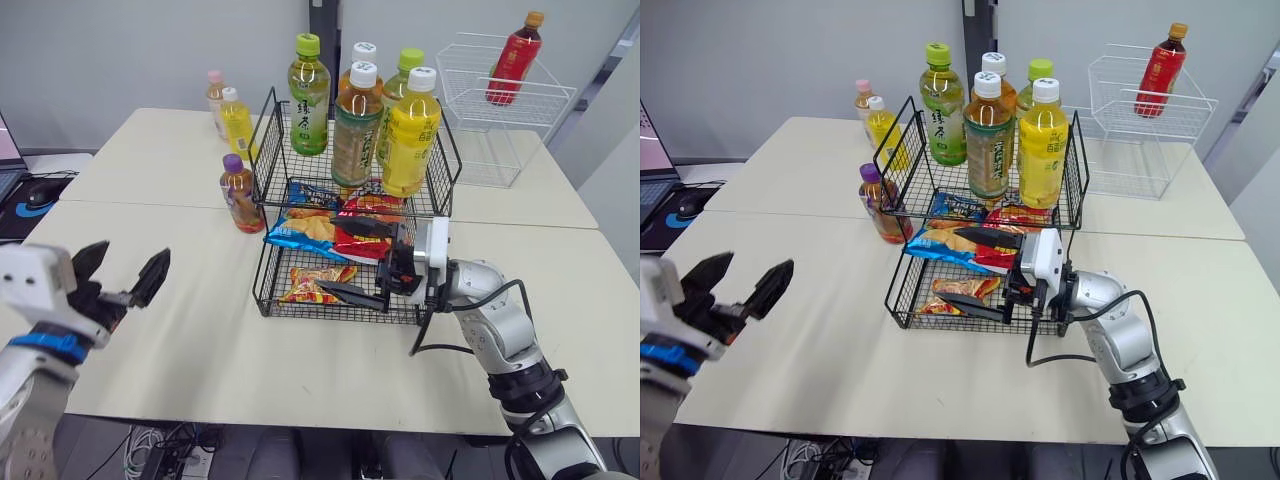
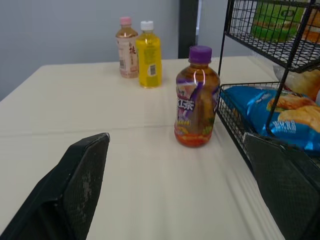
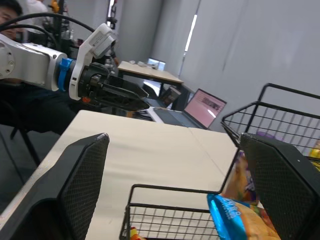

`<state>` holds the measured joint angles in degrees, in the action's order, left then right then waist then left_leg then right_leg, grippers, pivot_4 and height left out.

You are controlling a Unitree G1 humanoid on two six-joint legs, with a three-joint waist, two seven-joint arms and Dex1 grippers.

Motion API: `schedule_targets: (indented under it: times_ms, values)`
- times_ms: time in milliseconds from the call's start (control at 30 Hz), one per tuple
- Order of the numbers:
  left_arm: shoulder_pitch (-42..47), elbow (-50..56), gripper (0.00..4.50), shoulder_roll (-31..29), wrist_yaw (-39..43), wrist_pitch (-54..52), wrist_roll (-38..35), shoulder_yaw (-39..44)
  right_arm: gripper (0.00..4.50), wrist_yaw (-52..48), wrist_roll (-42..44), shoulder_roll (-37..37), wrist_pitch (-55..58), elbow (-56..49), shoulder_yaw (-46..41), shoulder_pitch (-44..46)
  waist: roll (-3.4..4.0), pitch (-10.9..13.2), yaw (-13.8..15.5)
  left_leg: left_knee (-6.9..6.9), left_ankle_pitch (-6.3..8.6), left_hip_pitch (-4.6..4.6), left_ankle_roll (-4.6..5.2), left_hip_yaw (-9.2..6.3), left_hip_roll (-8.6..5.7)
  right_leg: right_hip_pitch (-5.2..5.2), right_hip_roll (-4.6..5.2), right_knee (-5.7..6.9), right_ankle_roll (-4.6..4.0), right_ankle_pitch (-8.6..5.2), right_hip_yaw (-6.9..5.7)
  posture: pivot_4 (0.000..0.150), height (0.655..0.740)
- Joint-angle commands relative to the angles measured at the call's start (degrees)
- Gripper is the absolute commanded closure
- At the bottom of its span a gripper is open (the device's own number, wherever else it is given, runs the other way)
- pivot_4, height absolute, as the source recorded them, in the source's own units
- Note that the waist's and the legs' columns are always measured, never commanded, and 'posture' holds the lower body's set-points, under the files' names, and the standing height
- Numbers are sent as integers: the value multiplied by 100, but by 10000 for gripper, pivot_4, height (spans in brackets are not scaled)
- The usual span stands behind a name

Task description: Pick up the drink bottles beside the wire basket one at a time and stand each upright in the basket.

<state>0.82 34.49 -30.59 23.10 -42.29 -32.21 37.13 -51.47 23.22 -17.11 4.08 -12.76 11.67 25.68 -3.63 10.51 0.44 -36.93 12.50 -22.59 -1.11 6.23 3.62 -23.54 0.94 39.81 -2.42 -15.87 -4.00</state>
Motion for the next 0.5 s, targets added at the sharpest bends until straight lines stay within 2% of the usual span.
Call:
schedule_targets:
  times_ms: [33,267,500]
  values:
    - [750,-763,266,-192,-96,446,445,-721,0,376,-157,-37,45,-483,-168,-41,-3,-2,-3,0,0,-1,0,1,0,0,0,-3,0,0,0,1500,7400]
    - [2730,-3190,266,-173,101,1498,1235,-1919,0,981,-487,-110,216,-928,-258,-246,-3,-1,-22,10,3,-26,3,2,2,-7,0,-38,4,3,-10,1500,7400]
    - [4012,-5061,266,29,494,2430,1653,-2570,0,1261,-627,-203,297,-1217,-295,-480,-2,0,-55,13,2,-28,3,2,3,-9,0,-42,5,3,-15,1500,7400]
